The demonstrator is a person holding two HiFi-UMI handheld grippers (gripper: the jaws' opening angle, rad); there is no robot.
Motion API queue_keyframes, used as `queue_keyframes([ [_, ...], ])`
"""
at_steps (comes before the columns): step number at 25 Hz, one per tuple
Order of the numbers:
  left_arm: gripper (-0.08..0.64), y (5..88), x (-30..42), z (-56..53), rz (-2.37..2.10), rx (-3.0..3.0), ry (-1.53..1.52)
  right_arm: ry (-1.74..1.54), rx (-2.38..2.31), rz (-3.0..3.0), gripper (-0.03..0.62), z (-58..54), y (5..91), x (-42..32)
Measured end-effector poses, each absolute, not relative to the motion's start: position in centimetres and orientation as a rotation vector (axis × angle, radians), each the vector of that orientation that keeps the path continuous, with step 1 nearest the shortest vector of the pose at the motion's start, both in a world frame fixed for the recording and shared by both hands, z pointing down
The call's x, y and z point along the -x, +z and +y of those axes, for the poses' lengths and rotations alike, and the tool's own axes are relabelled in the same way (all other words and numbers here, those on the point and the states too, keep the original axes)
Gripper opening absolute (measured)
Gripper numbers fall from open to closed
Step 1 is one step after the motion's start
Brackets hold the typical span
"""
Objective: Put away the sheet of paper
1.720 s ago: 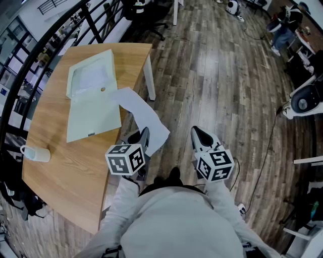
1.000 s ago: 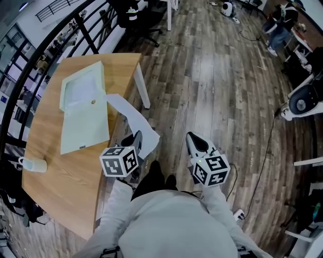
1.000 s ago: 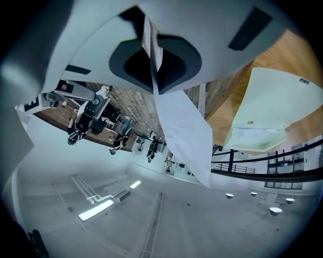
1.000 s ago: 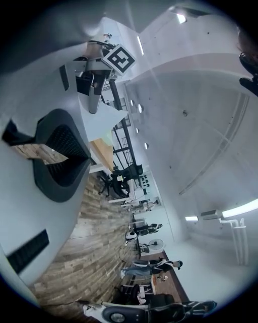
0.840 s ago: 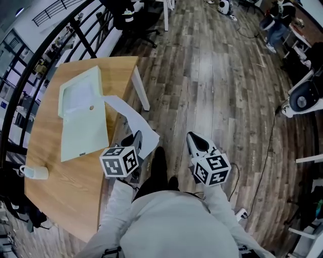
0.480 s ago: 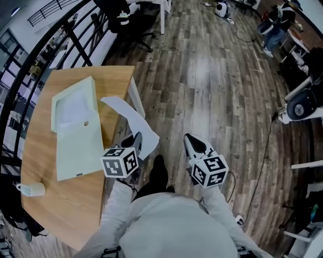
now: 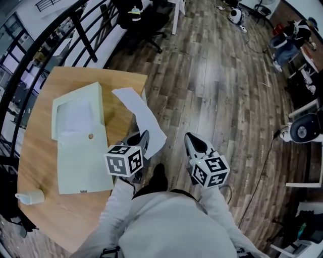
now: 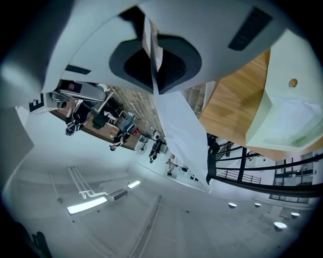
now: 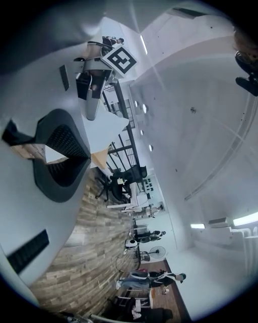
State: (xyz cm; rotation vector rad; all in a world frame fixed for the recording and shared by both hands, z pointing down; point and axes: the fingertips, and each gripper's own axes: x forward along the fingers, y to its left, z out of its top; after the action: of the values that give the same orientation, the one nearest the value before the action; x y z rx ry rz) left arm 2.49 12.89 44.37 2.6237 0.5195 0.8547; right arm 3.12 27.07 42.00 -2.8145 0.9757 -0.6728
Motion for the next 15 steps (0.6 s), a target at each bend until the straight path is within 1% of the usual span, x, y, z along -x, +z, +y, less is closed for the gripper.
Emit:
queue_keyframes([
  [11, 0.017, 44.4, -7.1, 7.5, 0.389, -2.602, 0.808, -0.696, 2.768, 1.184, 0.026, 20.4, 41.9, -9.9],
  [15, 0.017, 44.4, -9.0, 5.6, 0.29, -2.584, 0.76, -0.69, 2.729, 1.307, 0.026, 18.1, 42.0, -13.6],
])
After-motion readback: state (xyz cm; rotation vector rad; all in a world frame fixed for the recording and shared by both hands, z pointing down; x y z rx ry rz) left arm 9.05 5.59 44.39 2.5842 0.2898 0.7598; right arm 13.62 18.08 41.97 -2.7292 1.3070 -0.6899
